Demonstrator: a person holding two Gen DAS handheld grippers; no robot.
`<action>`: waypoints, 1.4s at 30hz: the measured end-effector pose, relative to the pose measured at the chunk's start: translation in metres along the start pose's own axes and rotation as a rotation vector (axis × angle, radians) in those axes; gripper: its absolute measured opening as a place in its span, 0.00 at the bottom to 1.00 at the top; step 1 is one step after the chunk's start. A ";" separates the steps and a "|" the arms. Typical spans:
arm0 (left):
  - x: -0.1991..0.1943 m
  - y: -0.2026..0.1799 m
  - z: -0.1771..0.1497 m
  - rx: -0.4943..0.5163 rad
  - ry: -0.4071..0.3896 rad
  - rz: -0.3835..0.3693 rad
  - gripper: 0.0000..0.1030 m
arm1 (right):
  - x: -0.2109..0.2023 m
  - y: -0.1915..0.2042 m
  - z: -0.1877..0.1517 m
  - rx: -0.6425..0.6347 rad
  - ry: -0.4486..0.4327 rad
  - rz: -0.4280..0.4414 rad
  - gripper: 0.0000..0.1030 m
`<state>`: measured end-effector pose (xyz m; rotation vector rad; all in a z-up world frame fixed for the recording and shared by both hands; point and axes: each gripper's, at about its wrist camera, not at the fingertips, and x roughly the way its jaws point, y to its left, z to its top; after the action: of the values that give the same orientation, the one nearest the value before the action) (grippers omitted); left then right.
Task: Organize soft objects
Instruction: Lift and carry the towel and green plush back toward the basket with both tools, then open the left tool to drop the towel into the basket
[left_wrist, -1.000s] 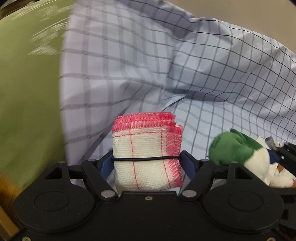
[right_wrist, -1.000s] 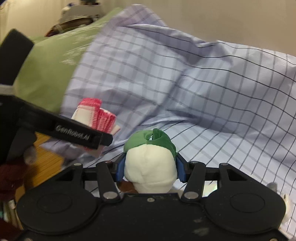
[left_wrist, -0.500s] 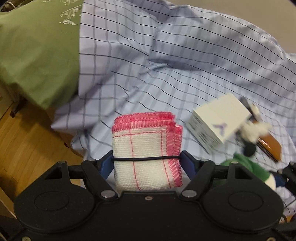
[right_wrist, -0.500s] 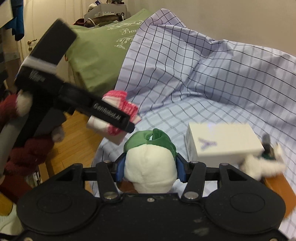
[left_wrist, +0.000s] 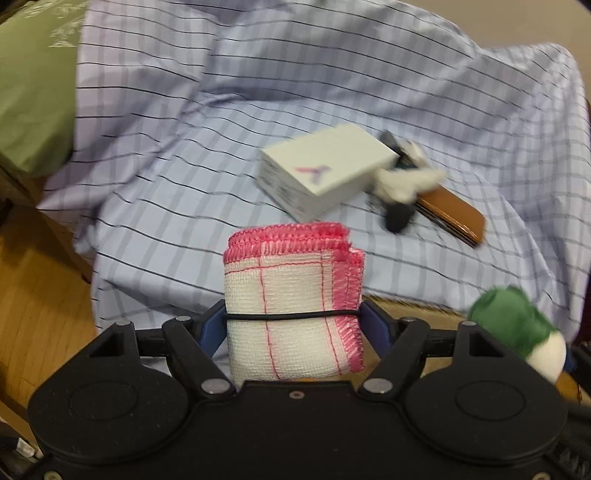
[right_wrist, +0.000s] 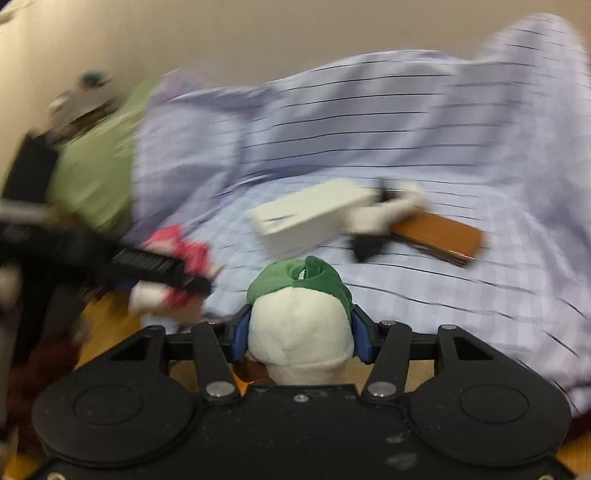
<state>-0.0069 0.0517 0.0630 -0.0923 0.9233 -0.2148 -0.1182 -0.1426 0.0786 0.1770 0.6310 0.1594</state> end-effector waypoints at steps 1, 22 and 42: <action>0.001 -0.007 -0.004 0.012 0.005 -0.007 0.68 | -0.004 -0.005 -0.004 0.026 -0.011 -0.050 0.52; 0.016 -0.050 -0.072 0.079 0.128 -0.098 0.69 | -0.028 -0.034 -0.033 0.224 -0.035 -0.211 0.52; -0.004 -0.036 -0.078 0.070 0.051 -0.060 0.74 | -0.015 -0.014 -0.032 0.144 0.029 -0.239 0.52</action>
<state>-0.0772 0.0181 0.0256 -0.0496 0.9635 -0.3061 -0.1481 -0.1556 0.0590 0.2370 0.6876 -0.1146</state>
